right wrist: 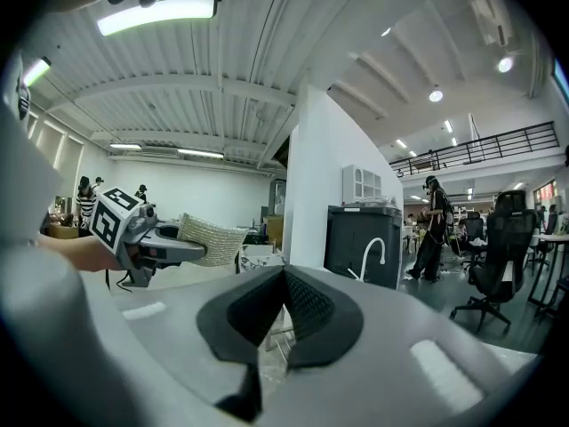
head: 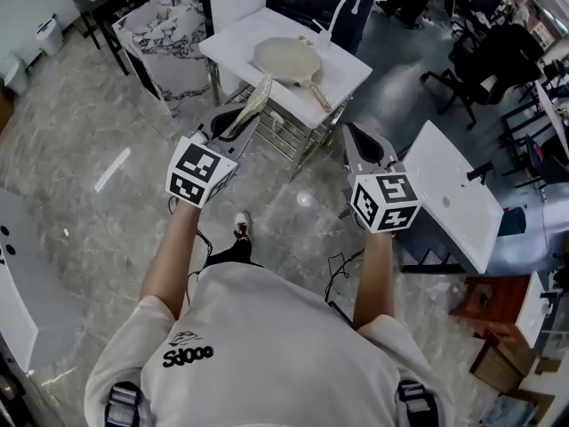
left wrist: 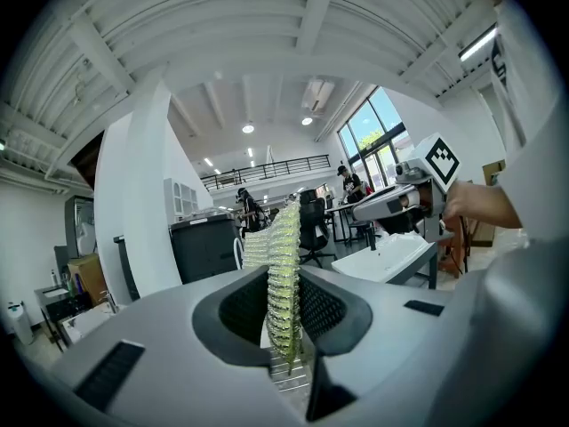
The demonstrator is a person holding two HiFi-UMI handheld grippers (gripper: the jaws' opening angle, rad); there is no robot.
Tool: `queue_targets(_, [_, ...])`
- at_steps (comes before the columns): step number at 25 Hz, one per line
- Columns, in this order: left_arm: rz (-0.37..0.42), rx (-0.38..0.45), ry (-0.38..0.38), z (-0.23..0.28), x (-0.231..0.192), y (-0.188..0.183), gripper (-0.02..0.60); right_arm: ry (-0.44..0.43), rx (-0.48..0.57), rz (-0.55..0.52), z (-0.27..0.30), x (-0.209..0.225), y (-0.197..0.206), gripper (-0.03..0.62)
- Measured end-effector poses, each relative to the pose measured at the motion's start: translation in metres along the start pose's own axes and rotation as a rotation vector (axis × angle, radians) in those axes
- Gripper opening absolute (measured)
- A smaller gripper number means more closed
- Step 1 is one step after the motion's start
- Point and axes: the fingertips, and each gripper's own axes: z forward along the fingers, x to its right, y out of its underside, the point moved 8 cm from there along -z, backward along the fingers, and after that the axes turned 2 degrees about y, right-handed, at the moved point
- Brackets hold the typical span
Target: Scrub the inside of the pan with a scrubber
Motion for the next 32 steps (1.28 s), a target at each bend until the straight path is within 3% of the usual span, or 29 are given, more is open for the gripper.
queue_targets(16, [-0.014, -0.004, 0.058, 0.091, -0.124, 0.014, 0.069, 0.046, -0.025, 0.011, 0.135, 0.033, -0.018, 0.009])
queue_targets(32, [-0.046, -0.006, 0.111, 0.138, -0.203, 0.04, 0.069, 0.085, -0.057, 0.031, 0.22, 0.038, -0.017, 0.009])
